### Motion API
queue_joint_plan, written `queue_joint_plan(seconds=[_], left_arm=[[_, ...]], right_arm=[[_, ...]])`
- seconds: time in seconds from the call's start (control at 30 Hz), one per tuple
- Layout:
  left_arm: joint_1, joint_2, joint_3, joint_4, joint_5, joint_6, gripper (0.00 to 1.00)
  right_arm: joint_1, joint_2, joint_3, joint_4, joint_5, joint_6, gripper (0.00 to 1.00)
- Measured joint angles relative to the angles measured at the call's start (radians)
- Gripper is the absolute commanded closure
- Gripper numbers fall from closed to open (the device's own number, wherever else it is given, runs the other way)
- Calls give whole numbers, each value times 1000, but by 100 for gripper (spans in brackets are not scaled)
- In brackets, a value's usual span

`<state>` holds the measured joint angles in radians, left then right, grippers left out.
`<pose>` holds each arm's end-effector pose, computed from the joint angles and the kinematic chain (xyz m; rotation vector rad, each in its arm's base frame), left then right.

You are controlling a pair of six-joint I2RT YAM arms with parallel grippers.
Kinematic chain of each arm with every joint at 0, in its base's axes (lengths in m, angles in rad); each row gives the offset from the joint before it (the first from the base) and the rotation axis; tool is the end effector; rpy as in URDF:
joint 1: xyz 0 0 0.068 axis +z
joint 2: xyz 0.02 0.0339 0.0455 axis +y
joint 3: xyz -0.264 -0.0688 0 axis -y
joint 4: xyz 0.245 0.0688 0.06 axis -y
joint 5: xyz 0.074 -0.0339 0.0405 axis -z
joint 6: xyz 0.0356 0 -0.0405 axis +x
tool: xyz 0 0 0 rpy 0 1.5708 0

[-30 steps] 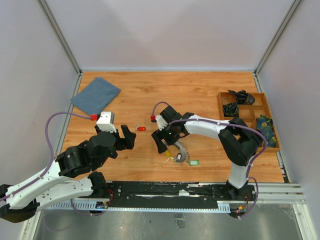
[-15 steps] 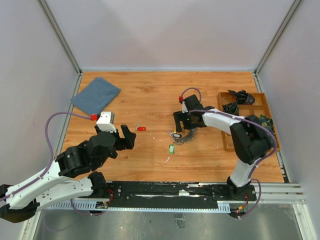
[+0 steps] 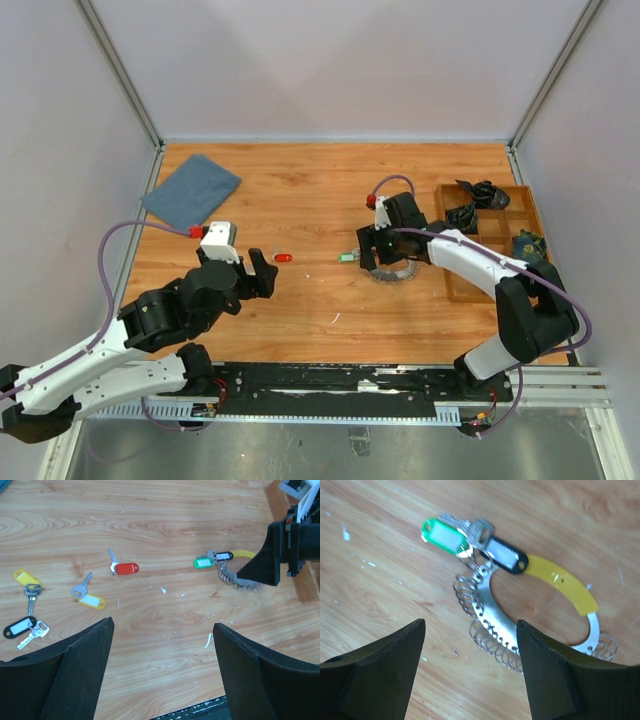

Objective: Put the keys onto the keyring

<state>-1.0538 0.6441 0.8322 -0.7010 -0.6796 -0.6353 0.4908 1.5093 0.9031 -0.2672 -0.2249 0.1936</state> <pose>0.0822 -0.0993 0.3269 0.0109 1.9833 -0.3928 0.2689 0.1527 0.2034 -0.4713 2.4557 0.5706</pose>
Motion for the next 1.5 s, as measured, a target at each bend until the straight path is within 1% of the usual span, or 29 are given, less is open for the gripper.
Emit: queue_joint_plan(seconds=[0.07, 0.17, 0.33, 0.5, 0.6, 0.77, 1.07, 1.2, 1.37, 1.4, 1.5], left_arm=[[0, 1, 0, 5, 5, 0, 14], [0, -2, 0, 10, 10, 0, 14], [0, -11, 0, 12, 11, -2, 14], [0, -12, -2, 15, 14, -3, 14], [0, -12, -2, 14, 19, -5, 14], [0, -16, -2, 13, 19, -5, 14], [0, -20, -2, 13, 19, -5, 14], [0, -22, -2, 9, 19, -5, 14], [0, -32, -2, 6, 19, -10, 14], [0, -34, -2, 5, 19, -13, 14], [0, -34, -2, 3, 19, -17, 14]], right_arm=[[23, 12, 56, -29, 11, -28, 33], [64, 41, 111, -52, 47, -58, 34], [149, 125, 155, -103, 156, -57, 29], [228, 245, 235, -141, 306, 0, 28], [238, 299, 266, -150, 378, 37, 29], [237, 322, 286, -159, 451, 65, 32], [237, 369, 336, -164, 446, 47, 51], [237, 375, 345, -165, 431, 33, 58], [237, 376, 347, -171, 419, 22, 70], [237, 376, 349, -172, 416, 21, 74], [237, 376, 351, -171, 411, 13, 82]])
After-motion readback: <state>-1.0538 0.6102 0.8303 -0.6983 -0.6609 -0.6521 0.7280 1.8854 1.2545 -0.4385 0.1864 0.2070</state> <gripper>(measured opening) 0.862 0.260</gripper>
